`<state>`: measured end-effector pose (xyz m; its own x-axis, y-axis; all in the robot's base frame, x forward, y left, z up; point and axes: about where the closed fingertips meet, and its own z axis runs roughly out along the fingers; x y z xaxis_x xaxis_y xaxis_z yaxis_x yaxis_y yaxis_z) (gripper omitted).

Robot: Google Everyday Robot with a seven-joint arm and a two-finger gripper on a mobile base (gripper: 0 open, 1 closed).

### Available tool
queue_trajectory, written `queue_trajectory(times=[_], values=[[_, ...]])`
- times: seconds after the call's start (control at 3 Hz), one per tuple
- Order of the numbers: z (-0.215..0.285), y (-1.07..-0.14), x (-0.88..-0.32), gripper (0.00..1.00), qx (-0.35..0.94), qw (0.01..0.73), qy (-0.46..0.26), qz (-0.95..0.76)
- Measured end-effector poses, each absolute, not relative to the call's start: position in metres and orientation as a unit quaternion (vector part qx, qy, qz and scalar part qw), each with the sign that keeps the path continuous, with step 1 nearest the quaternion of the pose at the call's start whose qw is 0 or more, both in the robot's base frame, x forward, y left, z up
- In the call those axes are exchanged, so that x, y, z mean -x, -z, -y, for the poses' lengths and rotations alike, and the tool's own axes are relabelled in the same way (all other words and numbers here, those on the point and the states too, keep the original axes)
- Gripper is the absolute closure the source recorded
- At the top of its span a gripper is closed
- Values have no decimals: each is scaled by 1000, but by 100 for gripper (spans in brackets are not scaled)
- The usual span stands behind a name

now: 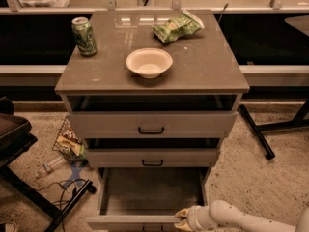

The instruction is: Open bottom drawer

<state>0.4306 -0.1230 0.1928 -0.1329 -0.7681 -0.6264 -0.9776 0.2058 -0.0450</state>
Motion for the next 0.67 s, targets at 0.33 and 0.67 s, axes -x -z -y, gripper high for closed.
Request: queue_trajectory(times=[0.33, 0.67], values=[[123, -193, -431, 100, 600, 271, -193, -727], [117, -201, -409, 100, 608, 251, -201, -726]])
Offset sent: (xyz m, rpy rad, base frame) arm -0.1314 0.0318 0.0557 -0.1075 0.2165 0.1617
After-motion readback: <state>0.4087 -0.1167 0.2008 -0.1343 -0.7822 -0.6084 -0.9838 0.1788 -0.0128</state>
